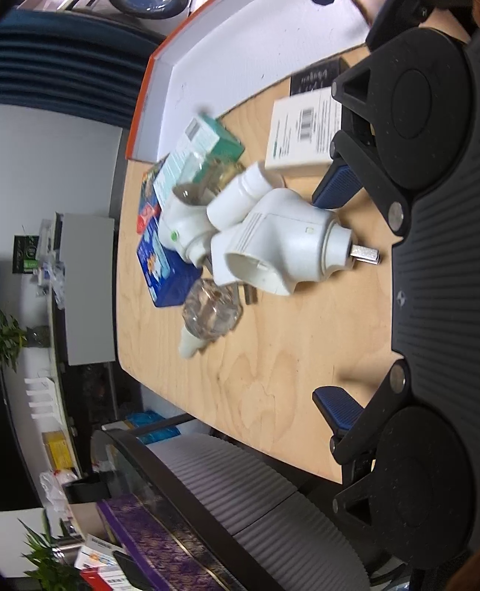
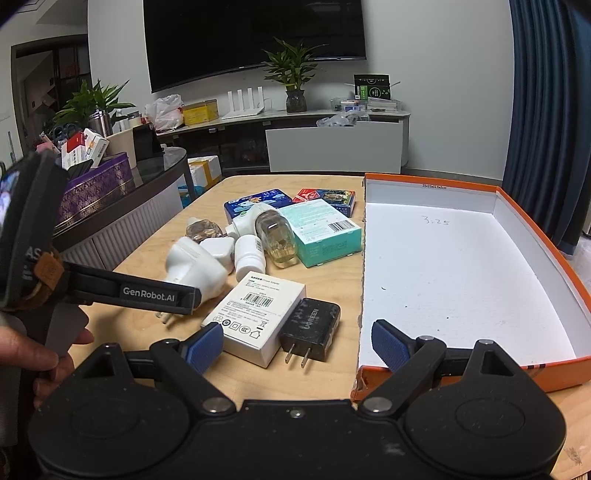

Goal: Organize rigid objects
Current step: 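Move the left gripper toward the white plug-in diffuser and close on it, then lift the white diffuser with the left gripper while the right gripper approaches the white charger box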

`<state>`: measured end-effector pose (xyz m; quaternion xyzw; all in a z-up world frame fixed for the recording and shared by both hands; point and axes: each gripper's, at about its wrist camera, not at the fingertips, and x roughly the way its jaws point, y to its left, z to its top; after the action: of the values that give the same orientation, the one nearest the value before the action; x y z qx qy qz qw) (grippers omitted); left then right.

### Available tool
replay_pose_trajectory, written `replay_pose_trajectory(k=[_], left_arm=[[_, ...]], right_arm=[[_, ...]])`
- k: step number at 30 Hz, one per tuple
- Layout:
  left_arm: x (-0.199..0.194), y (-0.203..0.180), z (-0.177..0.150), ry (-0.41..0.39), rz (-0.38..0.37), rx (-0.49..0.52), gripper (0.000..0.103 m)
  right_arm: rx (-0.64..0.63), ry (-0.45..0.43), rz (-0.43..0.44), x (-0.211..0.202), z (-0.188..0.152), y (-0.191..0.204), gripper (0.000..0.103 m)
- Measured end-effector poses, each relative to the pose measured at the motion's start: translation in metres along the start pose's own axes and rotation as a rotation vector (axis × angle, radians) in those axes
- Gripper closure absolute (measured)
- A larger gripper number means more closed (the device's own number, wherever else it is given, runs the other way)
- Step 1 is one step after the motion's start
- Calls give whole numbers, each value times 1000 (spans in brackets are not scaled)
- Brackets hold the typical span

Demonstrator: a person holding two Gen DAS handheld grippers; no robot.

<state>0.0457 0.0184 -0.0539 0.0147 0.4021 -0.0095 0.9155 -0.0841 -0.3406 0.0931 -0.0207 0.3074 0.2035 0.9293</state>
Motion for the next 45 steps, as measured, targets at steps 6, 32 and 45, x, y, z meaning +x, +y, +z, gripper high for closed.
replay_pose_trajectory(k=[6, 32, 45], left_arm=[[11, -13, 9, -21, -54, 73, 0], [-5, 16, 1, -102, -114, 51, 39], [-10, 27, 2, -126, -108, 7, 40]], right_arm=[[-27, 5, 16, 5, 2, 1, 1], [-439, 207, 256, 100, 33, 11, 0], [-163, 251, 188, 114, 45, 15, 0]])
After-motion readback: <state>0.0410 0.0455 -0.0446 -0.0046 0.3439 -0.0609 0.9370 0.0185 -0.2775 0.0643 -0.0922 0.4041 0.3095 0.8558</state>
